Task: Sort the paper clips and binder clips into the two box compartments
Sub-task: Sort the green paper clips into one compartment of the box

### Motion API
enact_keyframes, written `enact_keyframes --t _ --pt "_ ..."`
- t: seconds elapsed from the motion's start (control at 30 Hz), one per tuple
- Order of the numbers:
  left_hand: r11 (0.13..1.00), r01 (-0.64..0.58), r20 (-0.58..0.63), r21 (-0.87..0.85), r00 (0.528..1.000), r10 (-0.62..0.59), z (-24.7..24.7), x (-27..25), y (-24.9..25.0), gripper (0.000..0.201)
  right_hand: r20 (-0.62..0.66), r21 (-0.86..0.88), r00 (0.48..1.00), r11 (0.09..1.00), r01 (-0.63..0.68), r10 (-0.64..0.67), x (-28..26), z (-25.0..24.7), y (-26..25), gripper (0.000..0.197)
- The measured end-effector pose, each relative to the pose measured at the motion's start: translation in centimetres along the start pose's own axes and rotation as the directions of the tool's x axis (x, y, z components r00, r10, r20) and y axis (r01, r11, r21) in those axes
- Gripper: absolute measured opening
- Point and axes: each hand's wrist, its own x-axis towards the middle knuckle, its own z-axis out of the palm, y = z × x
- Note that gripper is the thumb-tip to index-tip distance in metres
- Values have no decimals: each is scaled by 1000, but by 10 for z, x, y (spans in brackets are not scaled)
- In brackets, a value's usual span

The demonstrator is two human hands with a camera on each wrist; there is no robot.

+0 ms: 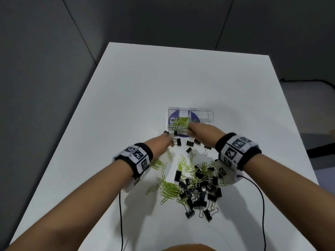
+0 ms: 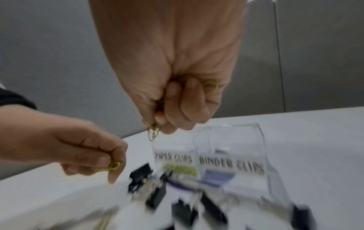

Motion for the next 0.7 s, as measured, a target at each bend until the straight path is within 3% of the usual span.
enact_keyframes --t 0.13,0.33,0.53,0.7 --pt "998 58 -67 -15 996 -59 -35 13 -11 31 -84 -82 994 994 -74 67 35 -27 -1 27" --pt "989 147 -33 13 989 -147 -68 33 -19 35 41 -130 987 981 -147 153 86 -30 -7 23" --pt "993 115 -78 41 991 -111 -83 60 -7 31 4 172 989 974 -148 149 95 -34 -6 30" --pt "997 57 -63 44 997 -54 -84 83 9 32 -171 323 975 943 -80 142 66 -36 12 25"
